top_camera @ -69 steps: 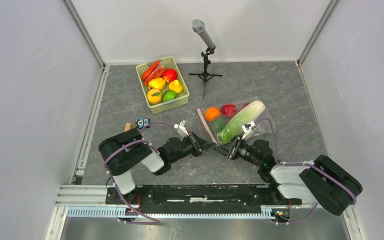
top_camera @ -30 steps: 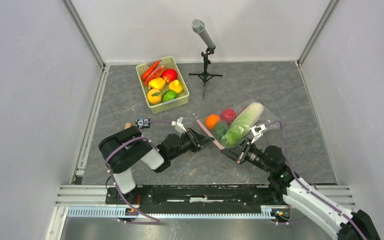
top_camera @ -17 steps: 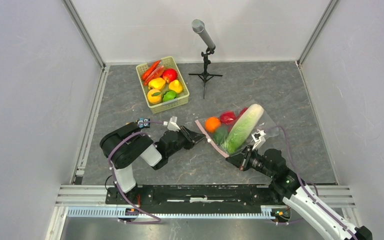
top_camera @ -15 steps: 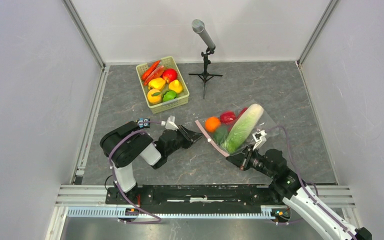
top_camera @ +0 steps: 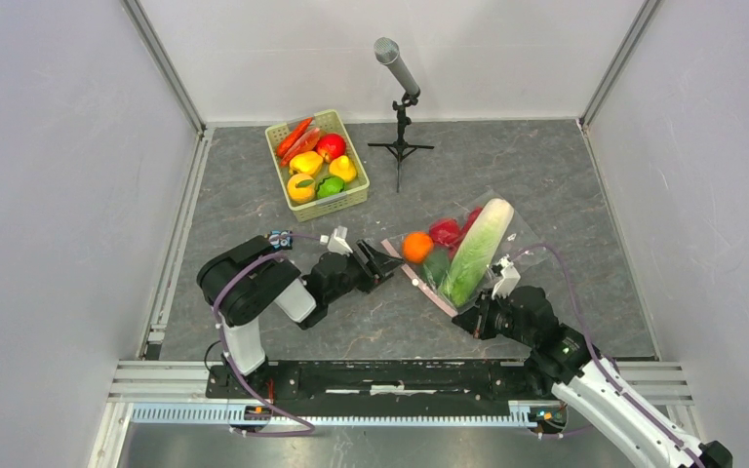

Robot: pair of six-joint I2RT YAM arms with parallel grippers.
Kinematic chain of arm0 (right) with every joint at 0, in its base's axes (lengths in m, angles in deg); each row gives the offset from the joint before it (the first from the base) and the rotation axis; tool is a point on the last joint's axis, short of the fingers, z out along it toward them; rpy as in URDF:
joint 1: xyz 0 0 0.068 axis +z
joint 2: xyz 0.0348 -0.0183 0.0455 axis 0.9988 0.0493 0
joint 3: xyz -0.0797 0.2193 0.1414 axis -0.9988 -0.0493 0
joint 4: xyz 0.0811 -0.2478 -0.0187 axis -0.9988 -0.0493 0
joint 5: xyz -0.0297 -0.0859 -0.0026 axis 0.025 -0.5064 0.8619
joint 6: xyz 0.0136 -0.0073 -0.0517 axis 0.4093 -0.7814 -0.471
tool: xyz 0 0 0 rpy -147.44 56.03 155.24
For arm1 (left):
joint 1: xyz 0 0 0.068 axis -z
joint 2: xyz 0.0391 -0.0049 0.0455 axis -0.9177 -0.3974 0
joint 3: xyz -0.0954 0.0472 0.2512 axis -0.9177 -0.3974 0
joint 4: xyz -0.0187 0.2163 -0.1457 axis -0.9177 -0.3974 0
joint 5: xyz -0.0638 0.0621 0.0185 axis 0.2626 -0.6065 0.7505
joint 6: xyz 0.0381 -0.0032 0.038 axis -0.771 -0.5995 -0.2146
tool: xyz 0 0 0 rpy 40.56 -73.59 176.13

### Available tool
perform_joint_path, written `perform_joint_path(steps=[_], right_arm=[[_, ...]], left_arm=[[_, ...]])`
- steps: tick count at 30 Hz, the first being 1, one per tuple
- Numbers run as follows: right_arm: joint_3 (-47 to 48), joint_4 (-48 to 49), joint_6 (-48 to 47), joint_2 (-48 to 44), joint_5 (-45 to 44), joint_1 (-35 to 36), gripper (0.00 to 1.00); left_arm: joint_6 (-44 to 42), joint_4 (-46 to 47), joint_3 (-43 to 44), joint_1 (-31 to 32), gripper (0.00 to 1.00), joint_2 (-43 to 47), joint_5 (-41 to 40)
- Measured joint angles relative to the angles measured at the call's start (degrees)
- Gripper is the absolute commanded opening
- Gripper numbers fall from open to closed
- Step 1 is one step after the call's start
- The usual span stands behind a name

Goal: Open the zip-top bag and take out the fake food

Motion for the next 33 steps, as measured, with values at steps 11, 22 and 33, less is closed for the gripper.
perform_joint_path(steps=[11,22,33], right_arm=[[0.1,0.0,-0.7,2.4,0.0,0.0,0.0],[0.1,0.0,-0.5,1.7,-0.3,0.0,0.0],[1.9,-3.6,-0.6,-0.8,-3.2,0.0,0.0]], left_arm=[[4.9,5.5,1.1,8.7,0.65,-4.5,-0.5],[6.3,9.9,2.1,10.3,0.27,-8.4,-2.7],[6.3,11.1,-0.8,9.9,0.13,-6.4,-6.7]])
